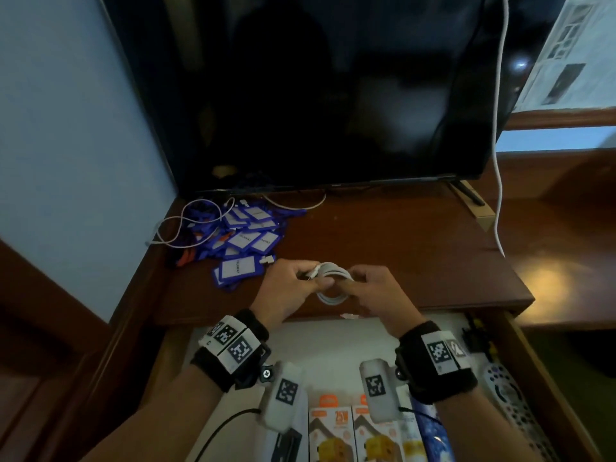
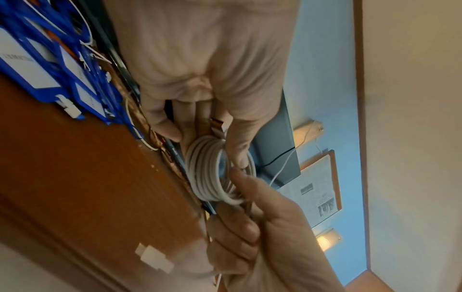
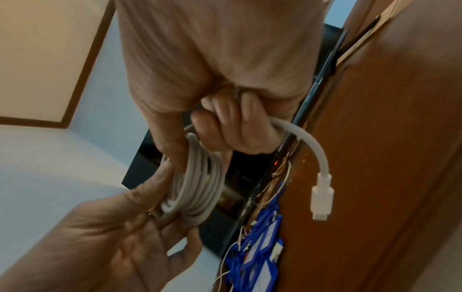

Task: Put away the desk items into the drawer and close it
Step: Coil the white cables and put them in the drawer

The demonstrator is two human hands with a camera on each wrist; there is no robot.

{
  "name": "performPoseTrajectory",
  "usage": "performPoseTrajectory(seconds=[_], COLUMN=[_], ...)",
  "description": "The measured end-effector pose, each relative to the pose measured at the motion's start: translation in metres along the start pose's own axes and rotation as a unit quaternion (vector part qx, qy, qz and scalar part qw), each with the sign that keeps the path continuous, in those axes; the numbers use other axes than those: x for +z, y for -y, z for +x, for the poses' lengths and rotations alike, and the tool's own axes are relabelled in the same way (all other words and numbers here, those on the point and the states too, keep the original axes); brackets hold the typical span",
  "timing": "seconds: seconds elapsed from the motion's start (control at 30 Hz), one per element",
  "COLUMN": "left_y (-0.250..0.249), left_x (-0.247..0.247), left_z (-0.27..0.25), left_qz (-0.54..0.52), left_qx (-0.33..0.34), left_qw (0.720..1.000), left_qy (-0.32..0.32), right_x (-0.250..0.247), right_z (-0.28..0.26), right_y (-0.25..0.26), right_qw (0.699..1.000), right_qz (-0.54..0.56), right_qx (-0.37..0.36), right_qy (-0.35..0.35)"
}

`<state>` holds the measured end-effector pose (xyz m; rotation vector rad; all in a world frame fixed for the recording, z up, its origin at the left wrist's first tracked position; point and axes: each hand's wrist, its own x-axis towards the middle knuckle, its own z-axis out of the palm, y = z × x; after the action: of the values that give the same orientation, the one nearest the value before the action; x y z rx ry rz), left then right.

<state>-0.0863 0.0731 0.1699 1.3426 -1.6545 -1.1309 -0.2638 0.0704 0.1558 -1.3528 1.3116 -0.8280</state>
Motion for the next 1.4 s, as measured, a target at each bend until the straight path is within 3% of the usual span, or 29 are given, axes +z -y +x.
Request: performPoseTrajectory(seconds=[0.13,0.3,0.47,0.57,0.67,0.77,1.0,1.17,1.4], left_y=[0.013,0.02,0.012,0.008,0.01,0.014,0.027,0.046,0.068], left_x=[-0.008,-0.008,-0.008,-0.006,-0.002,0.004,0.018,0.028,0.03], left_z=[-0.005,-0.015,-0.02,-0.023,-0.023,-0.025,-0.025,-0.026,-0.032], left_qz=[0.055,0.118,0.057,-0.005,-0.054,-0.102,-0.161,-0.116,-0.078], left_qx=[-0.022,-0.036,-0.041,-0.03,-0.031,-0.047,-0.094,-0.106,-0.094], left_qw=[0.998,0.985,0.983,0.982,0.985,0.985,0.982,0.986,0.988], left_qy=[0.035,0.121,0.171,0.185,0.161,0.128,0.016,-0.049,-0.096], right_x=[-0.009,-0.02,-0.016,-0.007,0.002,0.01,0.022,0.024,0.032], right_z=[-0.009,-0.017,-0.016,-0.014,-0.012,-0.015,-0.022,-0.021,-0.019], right_y=[-0.017,-0.025,-0.035,-0.042,-0.044,-0.041,-0.042,-0.048,-0.053], right_qw=[0.999,0.994,0.993,0.994,0.994,0.992,0.968,0.976,0.981], right_qz=[0.043,0.048,0.024,0.032,0.017,0.071,0.248,0.206,0.181], right_qx=[-0.024,-0.083,-0.119,-0.106,-0.095,-0.094,0.027,0.028,0.057], right_qy=[-0.013,0.053,0.005,-0.016,-0.045,-0.044,0.002,0.059,0.039])
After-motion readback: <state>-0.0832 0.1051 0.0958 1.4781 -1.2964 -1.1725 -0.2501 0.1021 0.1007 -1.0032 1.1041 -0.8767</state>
